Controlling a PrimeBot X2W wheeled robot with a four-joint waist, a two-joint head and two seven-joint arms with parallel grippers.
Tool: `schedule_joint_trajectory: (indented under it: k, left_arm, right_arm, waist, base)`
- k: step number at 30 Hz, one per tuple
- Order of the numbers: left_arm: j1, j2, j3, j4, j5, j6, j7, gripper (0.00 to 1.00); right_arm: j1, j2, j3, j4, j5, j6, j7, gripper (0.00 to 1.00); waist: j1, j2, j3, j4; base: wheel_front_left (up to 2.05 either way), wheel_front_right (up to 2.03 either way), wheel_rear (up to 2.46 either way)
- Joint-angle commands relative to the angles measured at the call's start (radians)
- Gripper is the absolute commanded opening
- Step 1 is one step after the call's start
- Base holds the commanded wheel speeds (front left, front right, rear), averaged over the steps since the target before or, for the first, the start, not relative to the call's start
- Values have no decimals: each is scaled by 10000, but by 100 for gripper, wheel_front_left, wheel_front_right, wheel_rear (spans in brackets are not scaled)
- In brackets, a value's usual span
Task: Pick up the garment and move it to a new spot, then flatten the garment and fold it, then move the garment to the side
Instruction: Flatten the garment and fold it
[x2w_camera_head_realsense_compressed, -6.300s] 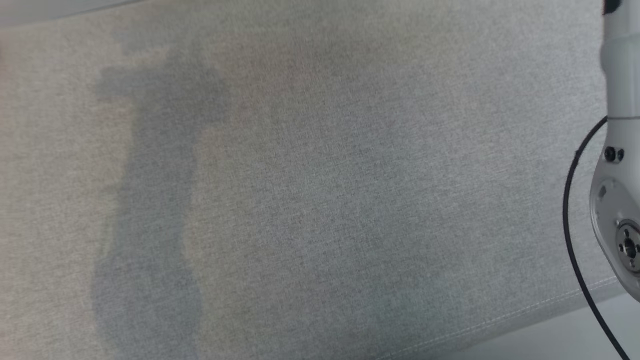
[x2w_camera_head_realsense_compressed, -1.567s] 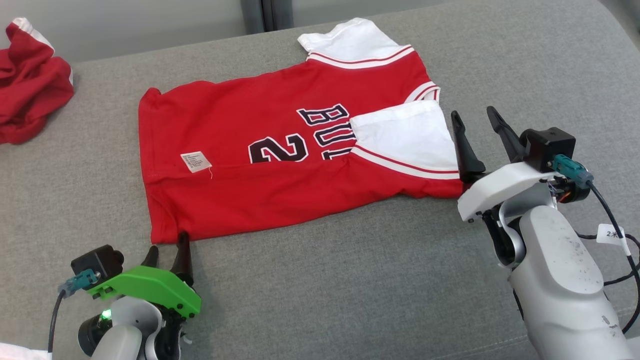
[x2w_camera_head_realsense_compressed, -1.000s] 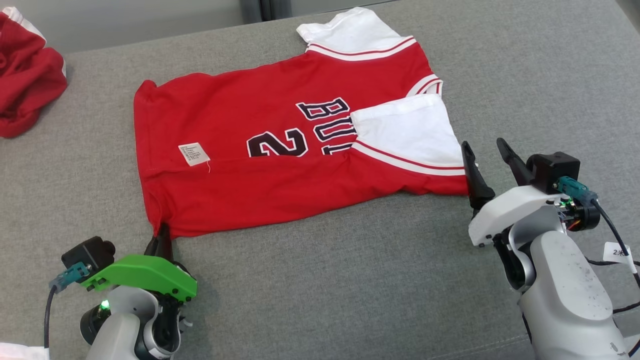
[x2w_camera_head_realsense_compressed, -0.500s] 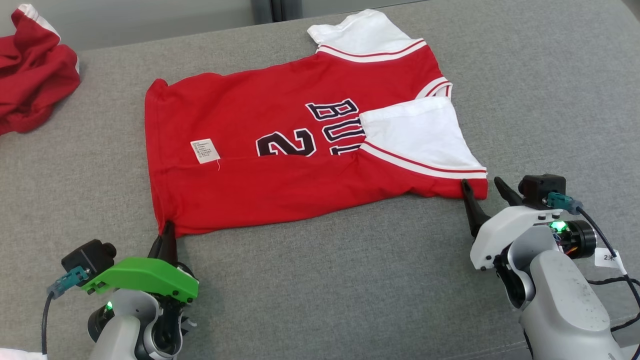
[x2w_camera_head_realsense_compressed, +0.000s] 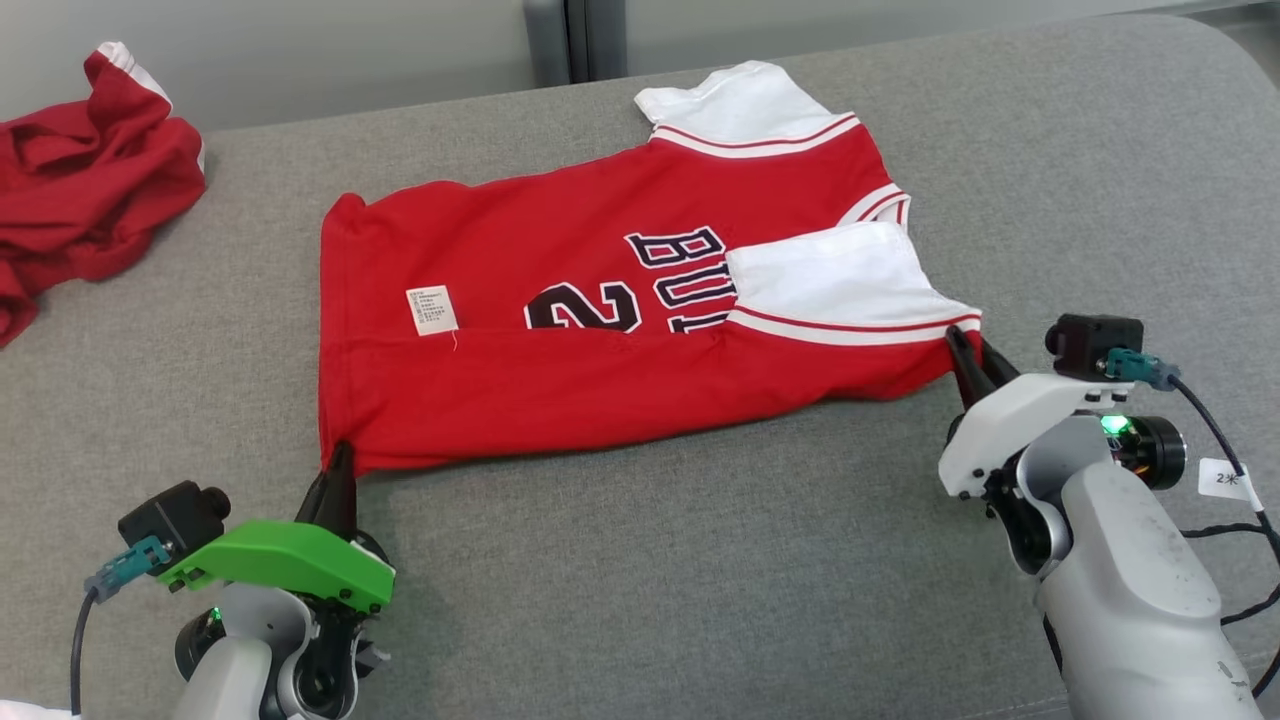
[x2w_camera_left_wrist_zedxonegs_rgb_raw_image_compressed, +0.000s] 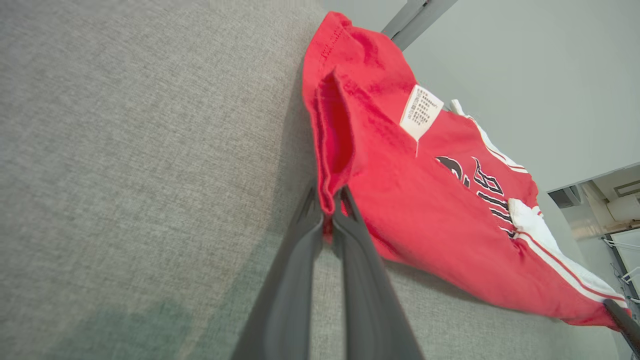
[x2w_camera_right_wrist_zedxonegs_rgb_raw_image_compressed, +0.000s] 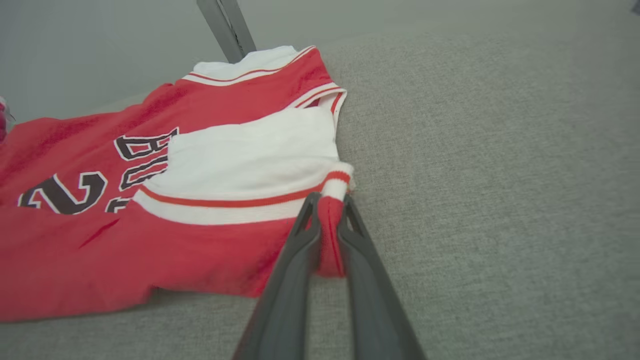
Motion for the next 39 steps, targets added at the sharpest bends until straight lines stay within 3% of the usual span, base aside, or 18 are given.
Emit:
schedule_joint_trajectory:
  k: [1,9,15,20,25,30,31,32,33,39]
  left_arm:
    - [190,125,-14,-133,-46,-79,65,0]
    - [1146,597,-382,-1509,45,-259,610,0]
    - [2601,936,-564,-2843,70,59,976,0]
    - [3818,869,-732,-3459,-136,383,1185,0]
    - [4372,799,-924,-3418,-197,554,1314,0]
    - [4384,923,-1042,-3042,5,724,1454,4]
    - [4363,961,-1063,-2981,49,725,1470,36]
    - [4352,988,-1064,-2938,92,736,1445,74]
    - [4351,1007,-1071,-2915,114,736,1430,100]
    - [4332,1256,-901,-3057,373,834,1196,100]
  right_arm:
    - [-71,-58,-115,-118,38,-9,-41,0]
    - [948,-378,-286,-1847,440,-9,673,0]
    - [3028,-397,-616,-4143,720,-9,1482,0]
    - [4821,-161,-964,-5627,729,-9,2065,0]
    - [5753,-64,-975,-6014,505,-9,2237,0]
    - [5931,-48,-881,-5588,488,-9,2076,0]
    - [5897,-48,-905,-5441,557,-9,2019,20]
    - [5860,-47,-906,-5315,594,-9,1966,47]
    - [5829,-47,-923,-5228,615,-9,1912,100]
    - [5735,-46,-1084,-4905,457,-9,1731,100]
  waist:
    - [0,0,-210,20]
    - [0,0,-701,106]
    - [0,0,-978,151]
    - [0,0,-1099,95]
    - [0,0,-1114,6]
    - [0,0,-1076,-69]
    - [0,0,-1071,-74]
    - [0,0,-1067,-72]
    - [0,0,-1064,-66]
    - [0,0,-1033,23]
  base:
    - [0,0,0]
    - [0,0,0]
    - [0,0,0]
    - [0,0,0]
    - [0,0,0]
    - [0,0,0]
    - [0,0,0]
    - [0,0,0]
    - [0,0,0]
    - [0,0,0]
